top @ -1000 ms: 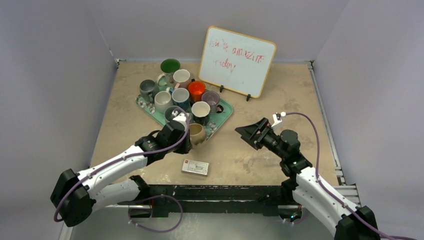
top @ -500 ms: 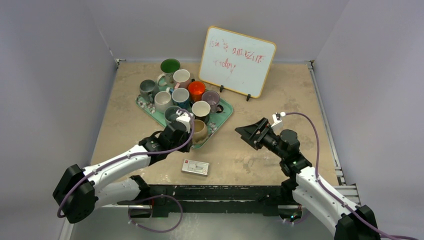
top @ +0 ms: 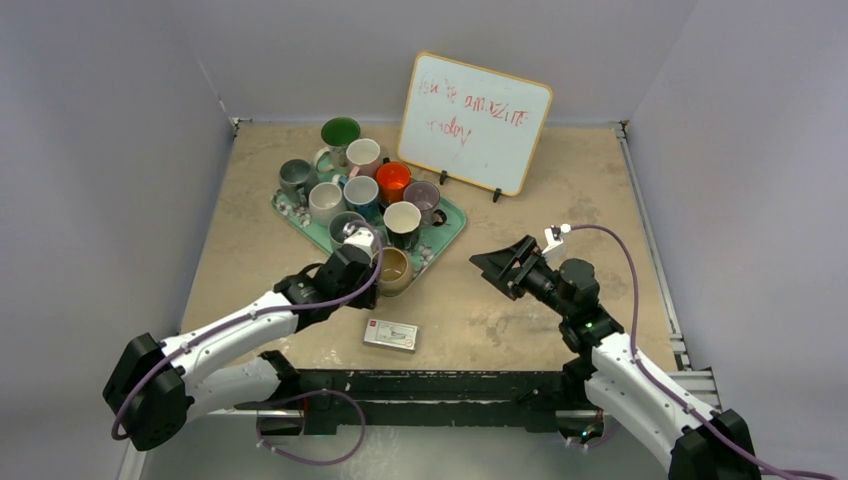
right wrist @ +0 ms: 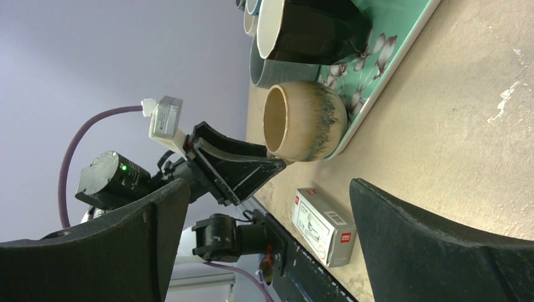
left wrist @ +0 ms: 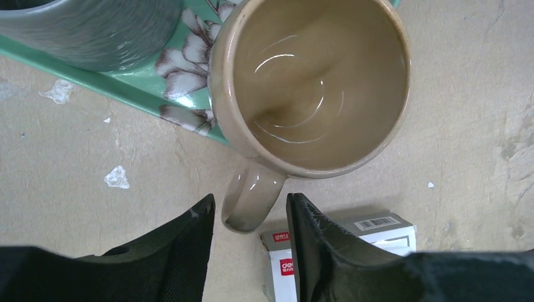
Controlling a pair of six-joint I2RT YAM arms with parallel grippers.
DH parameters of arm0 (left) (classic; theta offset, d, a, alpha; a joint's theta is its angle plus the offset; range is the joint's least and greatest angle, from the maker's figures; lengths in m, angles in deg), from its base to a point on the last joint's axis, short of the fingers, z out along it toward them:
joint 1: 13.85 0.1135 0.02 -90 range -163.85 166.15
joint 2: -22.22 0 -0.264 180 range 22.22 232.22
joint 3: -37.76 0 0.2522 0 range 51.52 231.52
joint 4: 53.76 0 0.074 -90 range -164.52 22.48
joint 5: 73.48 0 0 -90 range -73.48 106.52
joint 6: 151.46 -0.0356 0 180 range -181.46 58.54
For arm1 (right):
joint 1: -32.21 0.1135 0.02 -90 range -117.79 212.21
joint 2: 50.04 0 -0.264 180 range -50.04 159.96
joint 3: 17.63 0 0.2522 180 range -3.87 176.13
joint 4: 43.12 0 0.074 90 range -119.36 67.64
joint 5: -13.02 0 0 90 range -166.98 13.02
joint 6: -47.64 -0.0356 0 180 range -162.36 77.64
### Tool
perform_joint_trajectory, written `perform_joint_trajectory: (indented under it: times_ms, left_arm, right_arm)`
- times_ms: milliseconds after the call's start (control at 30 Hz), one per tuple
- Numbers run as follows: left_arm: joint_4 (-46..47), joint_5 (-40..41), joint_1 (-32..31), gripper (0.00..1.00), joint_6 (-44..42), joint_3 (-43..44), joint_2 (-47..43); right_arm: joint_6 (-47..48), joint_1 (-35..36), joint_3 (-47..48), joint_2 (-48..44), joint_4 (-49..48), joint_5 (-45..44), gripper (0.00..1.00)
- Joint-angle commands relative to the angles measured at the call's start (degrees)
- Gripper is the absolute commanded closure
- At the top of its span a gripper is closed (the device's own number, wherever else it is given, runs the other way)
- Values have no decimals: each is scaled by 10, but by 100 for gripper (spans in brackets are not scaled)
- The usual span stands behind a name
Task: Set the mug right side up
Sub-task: Place the cup on the tray, then reset both arms
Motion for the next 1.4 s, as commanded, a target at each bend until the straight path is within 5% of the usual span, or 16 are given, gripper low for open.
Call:
perform_joint_trajectory:
  times_ms: [0, 333, 567, 667, 867, 1367]
  left_arm:
    - [-12, 8, 2, 54, 29, 8, -24]
    - [-8, 26, 2, 60, 23, 31, -11]
    - [-57, 10, 2, 44, 8, 93, -76]
    - [-81, -16, 2, 19, -19, 133, -122]
    - [-159, -11, 2, 14, -29, 237, -192]
    - [-202, -16, 2, 10, -13, 218, -314]
  right_arm:
    - [2, -3, -5, -1, -25, -4, 1]
    - [15, -3, 1, -7, -11, -3, 1]
    - [173, -3, 123, -15, 181, -31, 1]
    - [262, -3, 213, -6, 332, -93, 1]
    - [364, -3, 353, 3, 489, -206, 1]
    - [407, -3, 394, -99, 531, -223, 1]
